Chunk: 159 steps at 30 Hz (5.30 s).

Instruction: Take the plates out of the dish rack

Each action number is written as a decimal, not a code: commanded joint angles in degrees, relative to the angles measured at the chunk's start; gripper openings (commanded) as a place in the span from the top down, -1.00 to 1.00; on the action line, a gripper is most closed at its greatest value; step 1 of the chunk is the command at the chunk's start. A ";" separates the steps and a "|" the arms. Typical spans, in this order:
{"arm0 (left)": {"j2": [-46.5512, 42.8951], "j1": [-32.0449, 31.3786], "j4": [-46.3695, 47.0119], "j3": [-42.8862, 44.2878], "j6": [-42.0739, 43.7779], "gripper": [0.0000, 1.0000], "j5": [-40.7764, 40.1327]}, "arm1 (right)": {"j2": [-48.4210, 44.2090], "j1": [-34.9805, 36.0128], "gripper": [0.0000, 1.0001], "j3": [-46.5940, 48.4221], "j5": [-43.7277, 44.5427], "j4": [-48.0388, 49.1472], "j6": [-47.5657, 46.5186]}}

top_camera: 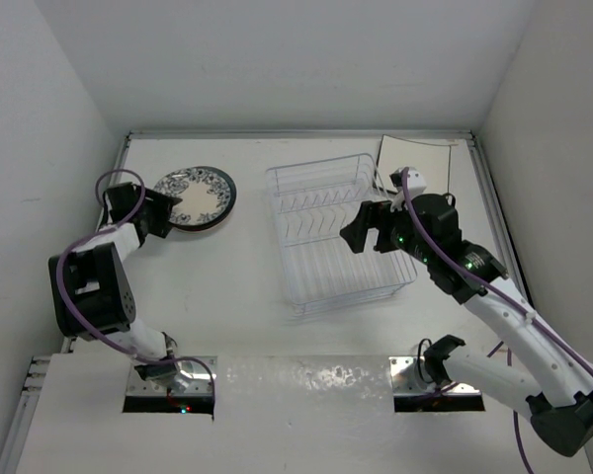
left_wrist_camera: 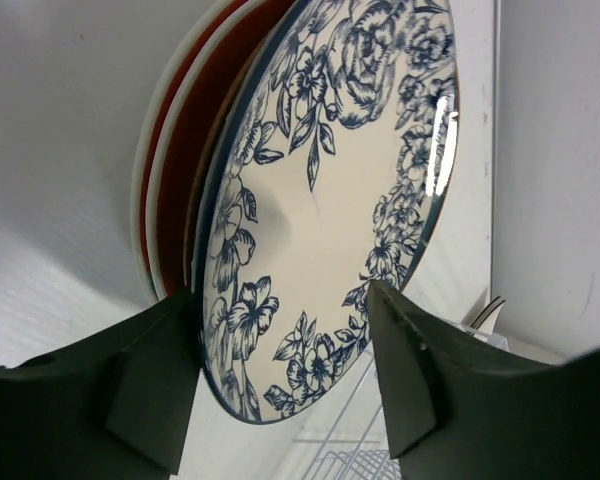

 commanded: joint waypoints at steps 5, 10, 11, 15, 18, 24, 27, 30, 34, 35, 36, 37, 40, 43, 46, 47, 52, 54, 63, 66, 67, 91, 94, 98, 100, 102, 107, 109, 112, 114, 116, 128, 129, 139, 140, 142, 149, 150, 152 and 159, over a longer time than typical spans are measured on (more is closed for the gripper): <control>4.62 0.17 -1.05 6.64 1.12 -0.43 2.00 | -1.49 0.03 -0.98 -1.16 -0.67 3.07 0.04; 6.65 -0.89 -8.15 10.60 2.61 -0.76 1.47 | -1.49 0.03 -0.98 -1.43 -0.67 3.07 0.39; 7.26 -1.59 -9.31 12.34 2.97 -1.00 0.95 | -1.58 0.03 -0.98 -1.43 -0.67 3.16 0.48; 9.64 -4.05 -16.60 17.89 5.16 -1.00 -3.17 | -1.76 0.03 -0.98 -1.52 -0.67 3.07 0.48; 11.31 -4.93 -22.40 21.23 5.43 -1.00 -6.16 | -2.02 0.11 -0.98 -1.60 -0.67 2.81 0.57; 11.57 -5.90 -27.67 23.17 5.61 -1.00 -8.37 | -2.37 0.11 -0.98 -1.34 -0.14 2.19 0.39; 11.75 -6.34 -30.32 24.14 5.43 -1.00 -8.90 | -2.20 0.03 -0.98 -0.99 -0.40 2.19 0.57; 11.75 -6.43 -34.09 25.54 5.08 -1.00 -11.09 | -2.11 0.11 -0.98 -0.90 -0.40 2.28 0.83; 12.19 -6.43 -36.74 27.91 4.81 -1.00 -13.65 | -2.11 0.03 -0.98 -0.55 -0.49 2.02 0.92; 12.63 -6.43 -37.35 28.35 5.08 -1.00 -13.56 | -2.28 0.03 -0.98 -0.55 -0.58 1.93 1.01; 13.85 -6.34 -38.23 28.97 5.17 -1.00 -13.39 | -2.28 0.03 -0.98 -0.55 -0.58 1.93 1.01; 14.47 -6.51 -39.02 30.28 5.34 -1.00 -13.38 | -2.37 0.11 -0.98 -0.46 -0.49 1.84 1.01; 15.62 -6.51 -39.38 30.91 5.61 -1.00 -12.33 | -2.28 0.03 -0.98 -0.02 -0.49 1.58 0.92; 17.37 -6.86 -39.90 32.56 6.57 -1.00 -11.01 | -2.11 0.03 -0.98 0.15 -0.58 1.49 0.92; 19.30 -7.83 -41.83 35.29 7.27 -1.00 -10.92 | -2.11 0.11 -0.98 0.15 -0.67 1.66 1.01; 19.66 -8.18 -42.62 36.00 7.36 -1.00 -11.01 | -2.02 0.11 -0.98 0.07 -0.67 1.66 1.01; 20.63 -9.15 -43.07 37.50 7.36 -1.00 -11.19 | -2.11 0.11 -0.98 -0.11 -0.67 1.31 1.01; 21.33 -9.33 -43.42 38.37 7.80 -1.00 -10.75 | -2.20 0.03 -0.98 -0.20 -0.67 1.14 0.83; 24.67 -9.77 -46.14 44.08 8.77 -1.00 -8.64 | -2.11 0.11 -0.98 -1.25 -2.07 1.75 1.18; 26.07 -9.77 -47.29 45.49 9.38 -1.00 -7.06 | -2.02 0.11 -0.98 -1.34 -2.33 1.49 1.10; 26.16 -9.85 -47.20 45.50 9.47 -1.00 -6.88 | -2.02 0.03 -0.98 -1.34 -2.42 1.49 1.01; 17.03 -9.85 -46.67 39.79 7.54 -1.00 -6.52 | -2.20 0.03 -0.98 -1.43 -3.30 1.05 1.18; 17.37 -9.77 -46.94 39.52 6.84 -1.00 -7.41 | -2.28 0.11 -0.98 -1.52 -3.30 0.87 1.10; 19.92 -9.77 -46.76 41.18 7.01 -1.00 -6.88 | -2.37 0.03 -0.98 -1.25 -3.13 0.44 0.92; 22.02 -9.77 -47.81 43.37 7.01 -1.00 -6.97 | -2.37 0.11 -0.98 -0.90 -3.04 0.17 0.66; 23.08 -9.77 -48.78 44.70 7.27 -1.00 -6.01 | -2.37 0.03 -0.98 -0.73 -2.78 -0.27 0.39; 23.53 -9.77 -49.31 46.38 7.63 -1.00 -6.70 | -2.11 0.03 -0.98 -0.55 -2.95 -0.36 0.30; 23.62 -9.68 -49.40 46.38 7.89 -1.00 -6.71 | -1.85 0.03 -0.98 -0.72 -3.47 -0.27 0.39; 24.67 -9.68 -50.45 47.16 8.77 -1.00 -6.53 | -1.93 0.11 -0.98 -0.90 -3.74 -0.01 0.57; 25.11 -9.77 -51.76 47.69 9.03 -1.00 -7.92 | -2.02 0.11 -0.98 -0.90 -3.74 0.08 0.66; 26.16 -9.68 -53.26 49.27 9.56 -1.00 -9.51 | -2.02 0.03 -0.98 -0.64 -3.92 -0.09 0.66; 30.56 -9.50 -61.53 53.58 12.02 -1.00 -17.86 | -2.28 0.03 -0.98 -0.20 -3.92 -0.80 0.48; 30.30 -9.42 -61.53 53.15 12.28 -1.00 -18.39 | -2.28 0.03 -0.98 -0.11 -3.92 -0.88 0.48; 20.02 -7.13 -60.22 47.87 14.47 -1.00 -26.30 | -2.81 0.03 -0.98 0.07 -1.47 -2.98 -1.98; 17.32 -7.13 -59.86 47.43 15.01 -1.00 -27.26 | -2.81 0.03 -0.98 0.50 -0.67 -3.69 -3.63; 13.79 -7.13 -57.24 46.12 17.80 -1.00 -27.27 | -2.90 0.03 -0.98 0.94 5.10 -6.06 -4.96; -19.02 -9.76 -40.01 23.84 31.78 -1.00 -17.71 | -6.41 0.03 -0.98 3.57 20.40 -14.14 -10.50; -22.75 -9.85 -38.69 21.00 32.67 -1.00 -17.34 | -6.68 0.03 -0.98 4.36 22.25 -15.98 -10.85; -32.22 -9.94 -36.31 14.34 35.74 -1.00 -17.77 | -7.90 0.03 -0.98 6.29 27.16 -19.77 -12.44; -52.22 -10.47 -34.98 4.98 36.10 -1.00 -23.05 | -13.70 0.03 -0.98 8.59 32.47 -25.67 -17.01</control>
